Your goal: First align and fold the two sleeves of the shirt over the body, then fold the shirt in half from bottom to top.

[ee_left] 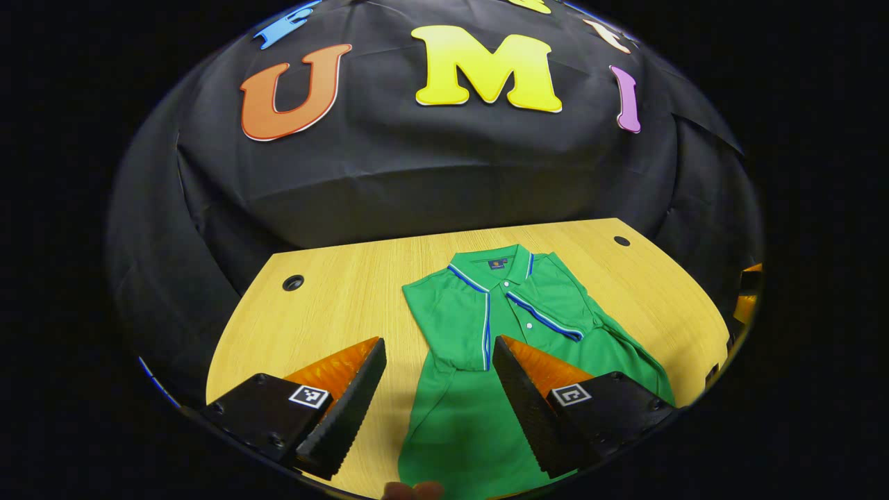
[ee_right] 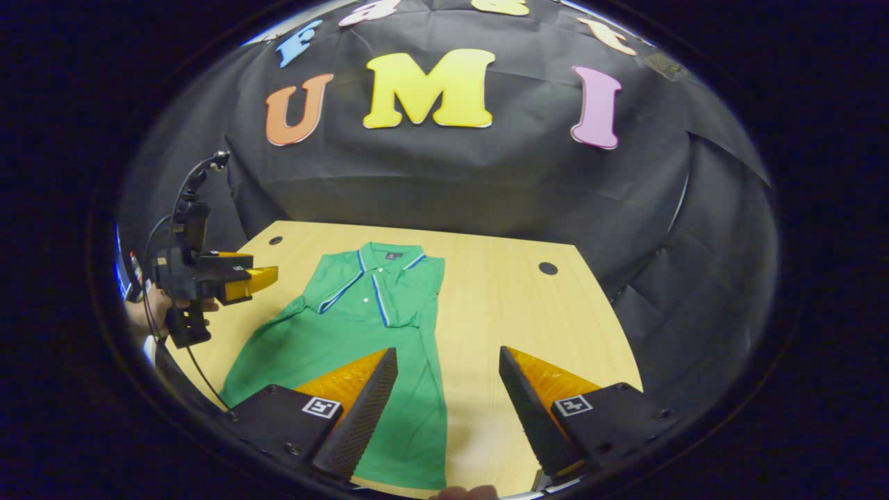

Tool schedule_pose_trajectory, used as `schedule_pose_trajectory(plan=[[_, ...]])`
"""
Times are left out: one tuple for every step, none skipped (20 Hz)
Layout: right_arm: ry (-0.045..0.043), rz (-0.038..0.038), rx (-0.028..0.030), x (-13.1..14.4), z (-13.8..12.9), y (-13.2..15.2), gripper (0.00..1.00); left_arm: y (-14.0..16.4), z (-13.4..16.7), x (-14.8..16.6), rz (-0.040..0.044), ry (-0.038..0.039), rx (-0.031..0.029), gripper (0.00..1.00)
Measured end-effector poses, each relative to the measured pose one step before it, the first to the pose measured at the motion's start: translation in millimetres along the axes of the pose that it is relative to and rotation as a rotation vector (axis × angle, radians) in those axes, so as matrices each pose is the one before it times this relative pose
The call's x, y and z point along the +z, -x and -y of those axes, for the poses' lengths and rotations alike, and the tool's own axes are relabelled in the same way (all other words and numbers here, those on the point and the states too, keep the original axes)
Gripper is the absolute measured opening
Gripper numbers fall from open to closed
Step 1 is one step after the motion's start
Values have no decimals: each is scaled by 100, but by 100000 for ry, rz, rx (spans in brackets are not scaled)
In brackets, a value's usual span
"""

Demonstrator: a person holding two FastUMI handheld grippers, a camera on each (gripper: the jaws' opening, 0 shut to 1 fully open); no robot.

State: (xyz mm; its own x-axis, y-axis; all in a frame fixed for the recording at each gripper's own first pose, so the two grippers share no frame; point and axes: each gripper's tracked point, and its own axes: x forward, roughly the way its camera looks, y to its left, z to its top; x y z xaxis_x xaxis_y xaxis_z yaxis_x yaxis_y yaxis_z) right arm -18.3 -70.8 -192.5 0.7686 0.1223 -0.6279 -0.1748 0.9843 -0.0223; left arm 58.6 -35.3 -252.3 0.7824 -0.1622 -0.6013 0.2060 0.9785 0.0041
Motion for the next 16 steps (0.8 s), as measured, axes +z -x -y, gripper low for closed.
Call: schedule_pose_trajectory(plan=[[550, -855, 1967, -465, -380, -10, 95, 1129, -52, -700, -816, 301, -1299, 100], [840, -1039, 1641, -548, -189, -7, 95, 1125, -8, -877, -888, -93, -1025, 100], [1002, -1640, 1255, -822, -109, -52, 93, 1077, -156, -1150, -1425, -610, -993, 100], [898, -2043, 1041, -912, -10, 79, 95, 1057, -124, -1361, -1797, -410, -792, 100], [1282, -2383, 935, -1158, -59, 82, 95, 967, -55, -1595, -2748, -471, -864, 100], [1544, -2451, 883, -1163, -77, 120, 95, 1114, -53, -2040, -3121, -813, -1164, 100], [1662, -2624, 729, -1322, -240, 324, 95, 877, 141, -1819, -3110, -892, -1923, 100], [1877, -2980, 523, -1412, -142, 252, 95, 925, 497, -1833, -3793, -1148, -2758, 100], [1552, -2824, 203, -1337, -170, 188, 95, 1031, 330, -1993, -3631, -1451, -2209, 100], [697, -2641, 342, -1172, -217, 179, 95, 916, 182, -1961, -3405, -1461, -1515, 100], [-33, -2600, 536, -1396, -321, 204, 95, 716, 172, -1820, -3594, -761, -1346, 100], [-206, -2507, 462, -1311, -316, 176, 95, 506, 172, -1914, -3404, 175, -861, 100], [366, -2677, -29, -1420, -199, -144, 95, 344, 183, -1483, -3211, 852, -923, 100], [552, -3003, -242, -1459, -102, -312, 95, -22, 363, -1297, -3056, 897, -1137, 100], [603, -3104, 23, -1412, -323, -457, 95, -74, 430, -1001, -2544, 756, -1020, 100], [777, -3237, 340, -1328, -378, -324, 95, -211, 367, -1215, -2872, 414, -870, 100]])
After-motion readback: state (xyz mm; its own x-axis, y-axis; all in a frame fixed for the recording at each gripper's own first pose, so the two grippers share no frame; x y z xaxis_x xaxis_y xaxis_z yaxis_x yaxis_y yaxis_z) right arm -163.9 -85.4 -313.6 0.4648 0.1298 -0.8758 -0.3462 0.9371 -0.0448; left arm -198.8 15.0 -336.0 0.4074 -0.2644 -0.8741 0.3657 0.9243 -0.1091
